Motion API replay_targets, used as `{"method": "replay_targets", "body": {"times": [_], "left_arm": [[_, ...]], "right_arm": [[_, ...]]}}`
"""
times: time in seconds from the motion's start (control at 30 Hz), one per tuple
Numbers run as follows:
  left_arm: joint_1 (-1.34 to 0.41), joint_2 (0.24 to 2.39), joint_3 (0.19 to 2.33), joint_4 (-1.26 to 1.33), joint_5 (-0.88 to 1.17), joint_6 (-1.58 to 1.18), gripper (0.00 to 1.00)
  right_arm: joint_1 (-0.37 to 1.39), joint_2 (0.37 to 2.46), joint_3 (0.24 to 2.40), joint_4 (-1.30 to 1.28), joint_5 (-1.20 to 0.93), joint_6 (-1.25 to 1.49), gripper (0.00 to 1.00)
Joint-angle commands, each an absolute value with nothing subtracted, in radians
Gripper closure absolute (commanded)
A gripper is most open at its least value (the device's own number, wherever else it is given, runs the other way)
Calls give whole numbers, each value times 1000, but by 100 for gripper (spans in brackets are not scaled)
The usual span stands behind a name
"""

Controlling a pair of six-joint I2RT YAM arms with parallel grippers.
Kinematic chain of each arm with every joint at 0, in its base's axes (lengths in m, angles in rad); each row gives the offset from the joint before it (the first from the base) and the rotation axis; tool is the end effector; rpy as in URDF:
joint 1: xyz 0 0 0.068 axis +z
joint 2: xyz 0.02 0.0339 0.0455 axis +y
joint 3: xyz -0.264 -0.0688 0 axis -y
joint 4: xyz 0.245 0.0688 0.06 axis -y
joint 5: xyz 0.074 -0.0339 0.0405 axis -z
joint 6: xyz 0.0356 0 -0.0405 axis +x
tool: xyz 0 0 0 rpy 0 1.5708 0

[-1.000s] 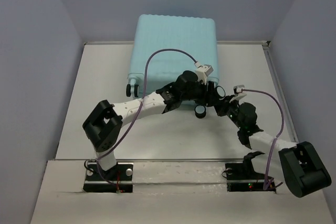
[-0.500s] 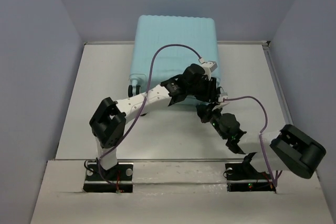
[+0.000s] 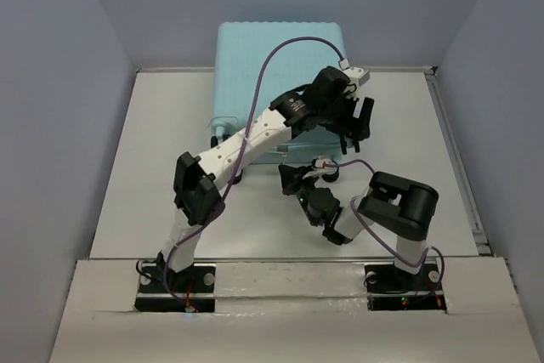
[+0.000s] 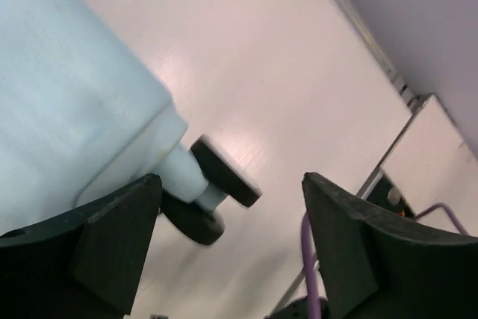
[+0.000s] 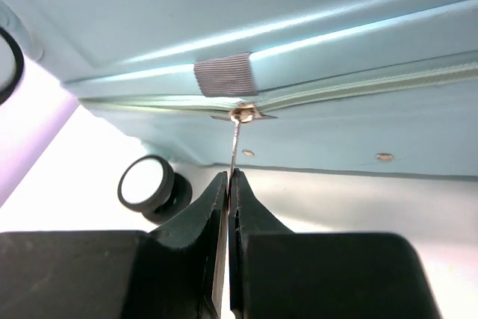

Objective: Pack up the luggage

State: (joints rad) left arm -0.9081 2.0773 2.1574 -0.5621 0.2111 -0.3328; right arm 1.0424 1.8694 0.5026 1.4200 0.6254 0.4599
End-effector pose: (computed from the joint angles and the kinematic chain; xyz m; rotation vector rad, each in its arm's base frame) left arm 0.2918 -0.3861 0.3733 0.7546 2.0564 -0.9579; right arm 0.1737 0.2562 0.1435 0.0587 1.5709 0.7193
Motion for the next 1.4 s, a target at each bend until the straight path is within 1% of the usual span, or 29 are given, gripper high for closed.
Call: {"method": "replay_targets", "body": {"times": [0.0, 0.03, 0.07, 0.13, 0.17, 0.2, 0.23, 0.33, 0.4, 0.47, 0.53, 0.63, 0.77, 0.8, 0.87, 0.9, 0.93, 0.97, 1.0, 1.03, 1.07, 1.1, 1.2, 1.23, 1.3, 1.37], "left_arm": [[-846, 1638, 1903, -310, 11, -342, 3], [-807, 1555, 1714, -273, 11, -363, 2], [-758, 1413, 1631, -237, 26, -389, 2], [-669, 1291, 1509, -259, 14, -416, 4], [-620, 1238, 1403, -285, -35, -411, 5], [-612, 1186, 1358, -364, -79, -405, 6], [-609, 1104, 1266, -412, -182, -405, 6], [-588, 967, 1116, -541, -274, -431, 7], [-583, 904, 1077, -612, -326, -459, 7], [-578, 885, 1043, -647, -380, -469, 6], [-577, 882, 1016, -650, -356, -466, 6], [-575, 905, 966, -589, -263, -439, 4], [-563, 966, 977, -528, -261, -402, 4], [-557, 1000, 982, -505, -227, -394, 4], [-554, 1032, 999, -476, -224, -387, 8], [-552, 1045, 1000, -460, -227, -385, 13], [-551, 1061, 1000, -437, -212, -380, 21], [-545, 1081, 1002, -405, -200, -376, 46], [-543, 1092, 1005, -390, -181, -373, 62], [-543, 1103, 1008, -373, -158, -364, 71], [-543, 1114, 1017, -348, -117, -362, 86], [-543, 1127, 1020, -335, -80, -364, 93], [-546, 1127, 1034, -255, 21, -392, 94], [-561, 1129, 1043, -232, 85, -405, 94], [-593, 1150, 1095, -187, 112, -432, 94], [-672, 1181, 1170, -166, 136, -460, 94]], "right_arm": [[1141, 1823, 407, 1533, 399, 489, 93], [1126, 1798, 396, 1505, 399, 497, 93], [1117, 1787, 384, 1490, 388, 503, 93], [1106, 1767, 376, 1471, 385, 503, 93], [1106, 1760, 373, 1454, 380, 500, 93], [1097, 1738, 371, 1438, 370, 494, 93], [1097, 1726, 367, 1422, 367, 489, 93], [1097, 1680, 356, 1366, 361, 477, 93], [1086, 1657, 354, 1338, 350, 472, 93], [1075, 1626, 351, 1306, 342, 472, 93], [1063, 1603, 342, 1286, 325, 479, 93], [1051, 1592, 344, 1252, 301, 479, 93], [1051, 1598, 341, 1252, 279, 483, 93], [1042, 1600, 339, 1252, 275, 480, 93], [1042, 1601, 339, 1250, 275, 482, 93], [1042, 1600, 337, 1249, 273, 482, 93], [1042, 1600, 334, 1249, 272, 482, 93], [1032, 1592, 331, 1243, 264, 479, 93], [1032, 1586, 330, 1235, 262, 479, 93], [1032, 1579, 328, 1227, 261, 476, 93], [1022, 1569, 327, 1206, 262, 466, 93], [1022, 1550, 325, 1191, 256, 460, 93], [1022, 1519, 348, 1116, 236, 433, 93], [1022, 1506, 360, 1100, 209, 425, 93], [1022, 1506, 403, 1072, 170, 423, 93], [1022, 1535, 437, 1075, 123, 436, 93]]}}
